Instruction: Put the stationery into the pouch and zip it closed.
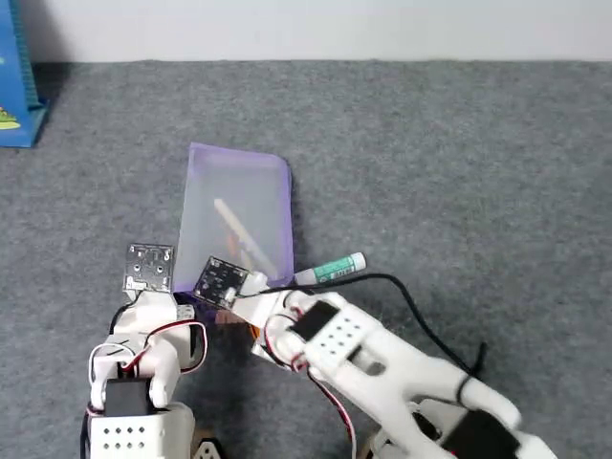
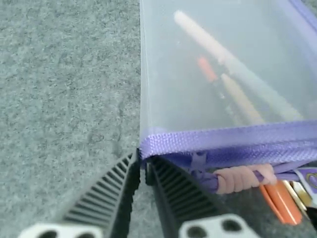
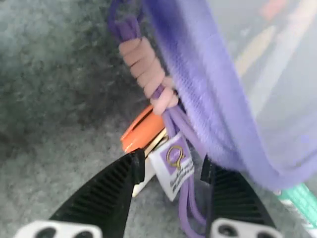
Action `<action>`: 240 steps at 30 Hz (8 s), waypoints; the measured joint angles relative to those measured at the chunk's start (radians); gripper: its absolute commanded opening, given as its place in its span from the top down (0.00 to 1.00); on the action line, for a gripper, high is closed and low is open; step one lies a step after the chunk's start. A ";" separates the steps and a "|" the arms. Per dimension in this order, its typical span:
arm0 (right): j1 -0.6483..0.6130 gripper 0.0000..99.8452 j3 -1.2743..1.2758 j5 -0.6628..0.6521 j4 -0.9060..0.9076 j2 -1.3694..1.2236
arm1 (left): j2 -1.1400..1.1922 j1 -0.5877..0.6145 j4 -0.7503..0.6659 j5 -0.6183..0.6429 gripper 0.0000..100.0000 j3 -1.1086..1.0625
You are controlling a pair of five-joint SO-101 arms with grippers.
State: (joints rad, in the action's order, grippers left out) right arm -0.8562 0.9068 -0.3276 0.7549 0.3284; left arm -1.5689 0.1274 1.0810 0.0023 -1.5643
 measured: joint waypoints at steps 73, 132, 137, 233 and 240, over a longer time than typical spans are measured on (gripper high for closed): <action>0.497 0.99 -0.169 -0.264 0.503 0.582 | 0.000 0.028 -0.008 0.011 0.69 -0.006; 0.517 0.72 -0.454 -0.117 0.924 1.023 | 0.002 -0.008 0.025 0.020 0.99 0.304; 0.597 0.73 -0.454 -0.117 0.924 1.023 | 0.002 -0.011 0.143 0.014 0.99 0.477; 0.203 0.99 -0.100 0.187 0.571 1.079 | -0.011 0.189 0.339 -0.034 0.99 0.646; 0.138 0.99 -0.100 0.416 0.333 1.091 | -0.011 0.184 0.339 -0.034 0.99 0.646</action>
State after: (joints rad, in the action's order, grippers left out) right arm -0.7181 0.8071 0.0882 1.0879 1.4193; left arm -1.5796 0.3115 1.4200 -0.0315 -0.9183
